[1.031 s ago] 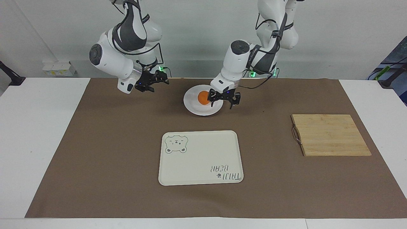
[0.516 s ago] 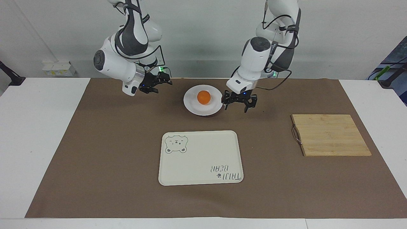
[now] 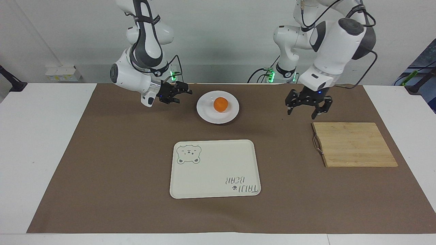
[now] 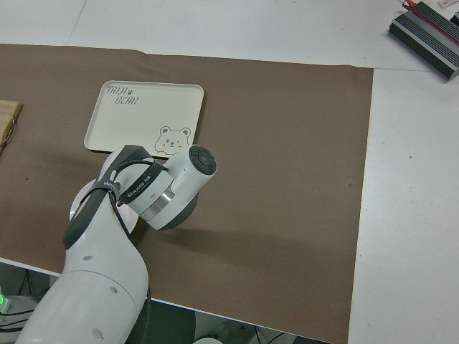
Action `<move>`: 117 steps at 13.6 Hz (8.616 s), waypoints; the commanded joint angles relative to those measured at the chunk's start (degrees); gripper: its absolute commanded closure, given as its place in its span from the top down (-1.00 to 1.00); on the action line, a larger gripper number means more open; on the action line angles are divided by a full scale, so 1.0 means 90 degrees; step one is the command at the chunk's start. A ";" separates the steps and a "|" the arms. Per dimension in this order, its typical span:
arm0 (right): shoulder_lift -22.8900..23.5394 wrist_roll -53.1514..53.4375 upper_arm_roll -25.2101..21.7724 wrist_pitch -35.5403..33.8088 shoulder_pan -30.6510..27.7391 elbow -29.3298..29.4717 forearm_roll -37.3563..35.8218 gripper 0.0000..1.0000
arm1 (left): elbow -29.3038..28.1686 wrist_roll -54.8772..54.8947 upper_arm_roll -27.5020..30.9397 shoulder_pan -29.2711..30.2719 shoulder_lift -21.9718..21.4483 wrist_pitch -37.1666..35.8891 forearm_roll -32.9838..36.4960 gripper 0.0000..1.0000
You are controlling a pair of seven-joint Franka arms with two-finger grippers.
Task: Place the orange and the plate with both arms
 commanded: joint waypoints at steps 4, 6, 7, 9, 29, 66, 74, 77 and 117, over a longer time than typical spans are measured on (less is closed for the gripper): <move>0.0054 -0.0647 0.0005 0.0964 0.0618 -0.0579 0.1117 0.98 | 0.0263 0.0332 -0.0048 0.0425 0.0093 -0.0419 0.0429 1.00; 0.0152 -0.0688 0.0014 0.1042 0.0735 -0.0608 0.1177 0.82 | 0.0263 0.0430 -0.0038 0.0445 0.0083 -0.0429 0.0429 1.00; 0.0191 -0.0698 0.0014 0.1062 0.0765 -0.0647 0.1245 0.77 | 0.0263 0.0430 -0.0038 0.0465 0.0093 -0.0438 0.0429 1.00; 0.0279 -0.0698 0.0014 0.1198 0.0950 -0.0667 0.1459 0.71 | 0.0330 0.0430 -0.0038 0.0484 0.0073 -0.0565 0.0429 1.00; 0.0543 -0.0503 0.0005 0.1338 0.1431 -0.0706 0.2475 -1.00 | 0.0781 -0.0233 -0.0038 0.0631 0.0367 -0.1757 0.0595 1.00; 0.3884 0.2212 -0.0083 0.1736 0.0257 0.4431 0.0865 1.00 | 0.0419 -0.0244 -0.0047 0.0523 0.0151 -0.1786 0.0595 1.00; 0.2732 0.2417 -0.0093 0.1055 -0.0385 0.4000 -0.0784 1.00 | 0.0399 -0.0244 -0.0057 0.0514 0.0142 -0.1776 0.0595 1.00; 0.2254 0.2417 -0.0093 0.0624 -0.0806 0.4118 -0.2382 1.00 | 0.0399 -0.0244 -0.0057 0.0514 0.0142 -0.1776 0.0595 1.00; 0.0621 0.2769 0.0024 -0.3410 -0.1256 0.6227 -0.6089 1.00 | 0.0399 -0.0253 -0.0106 0.0514 0.0142 -0.1776 0.0595 1.00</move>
